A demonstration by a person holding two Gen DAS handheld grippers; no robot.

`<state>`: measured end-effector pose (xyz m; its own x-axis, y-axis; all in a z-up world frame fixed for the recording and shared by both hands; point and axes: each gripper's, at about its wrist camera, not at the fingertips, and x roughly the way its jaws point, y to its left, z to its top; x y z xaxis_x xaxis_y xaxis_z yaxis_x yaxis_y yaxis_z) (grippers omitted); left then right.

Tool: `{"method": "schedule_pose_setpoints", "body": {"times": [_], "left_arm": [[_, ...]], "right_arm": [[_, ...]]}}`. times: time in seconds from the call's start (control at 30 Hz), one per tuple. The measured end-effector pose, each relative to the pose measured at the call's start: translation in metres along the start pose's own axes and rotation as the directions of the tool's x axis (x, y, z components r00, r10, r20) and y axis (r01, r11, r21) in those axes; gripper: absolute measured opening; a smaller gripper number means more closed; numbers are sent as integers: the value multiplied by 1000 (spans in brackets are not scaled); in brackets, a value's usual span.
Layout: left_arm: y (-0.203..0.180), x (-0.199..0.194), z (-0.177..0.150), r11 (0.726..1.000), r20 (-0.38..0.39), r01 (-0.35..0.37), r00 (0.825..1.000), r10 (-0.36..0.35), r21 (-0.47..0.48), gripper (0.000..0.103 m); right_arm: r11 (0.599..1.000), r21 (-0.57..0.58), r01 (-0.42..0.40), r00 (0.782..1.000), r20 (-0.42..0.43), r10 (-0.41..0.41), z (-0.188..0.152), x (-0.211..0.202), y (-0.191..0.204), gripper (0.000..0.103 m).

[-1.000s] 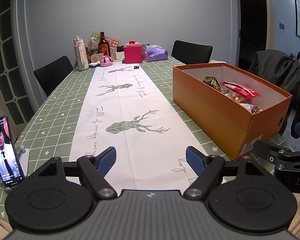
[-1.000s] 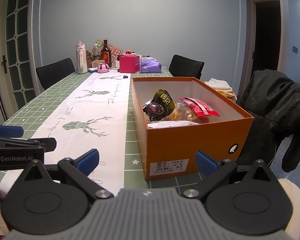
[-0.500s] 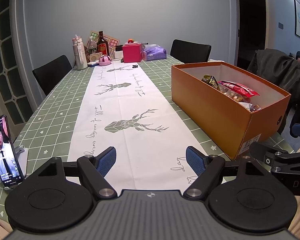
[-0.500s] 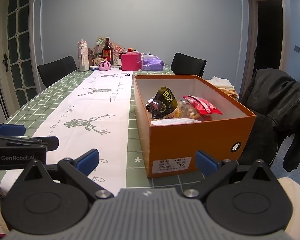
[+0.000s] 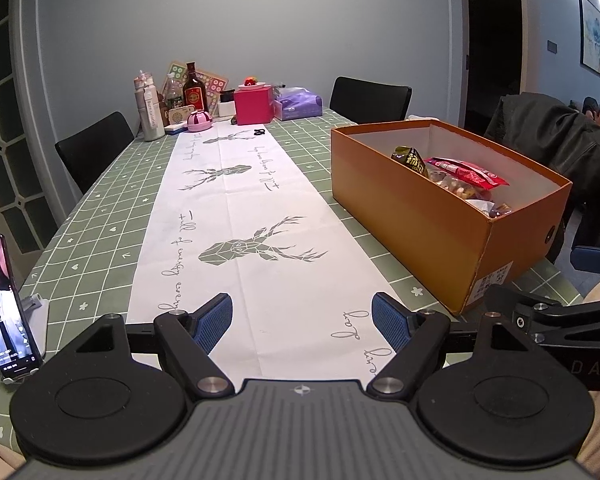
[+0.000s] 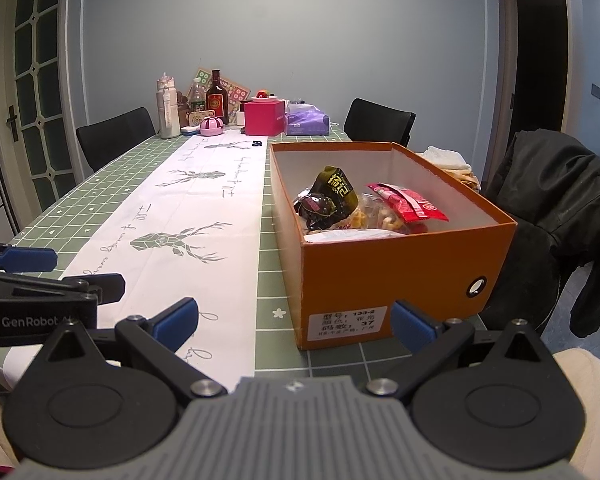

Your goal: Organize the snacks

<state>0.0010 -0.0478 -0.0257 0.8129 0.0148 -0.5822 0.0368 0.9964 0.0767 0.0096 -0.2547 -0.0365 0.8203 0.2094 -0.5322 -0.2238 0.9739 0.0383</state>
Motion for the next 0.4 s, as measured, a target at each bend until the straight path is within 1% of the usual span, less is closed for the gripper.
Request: {"method": "schedule_pose_setpoints", "body": {"times": [0.4], "left_arm": [[-1,0,0,1000,0,11,1000,-11,2,93]], "right_arm": [[1000,0,-2,1000,-3,2,-1,1,0,100]]}}
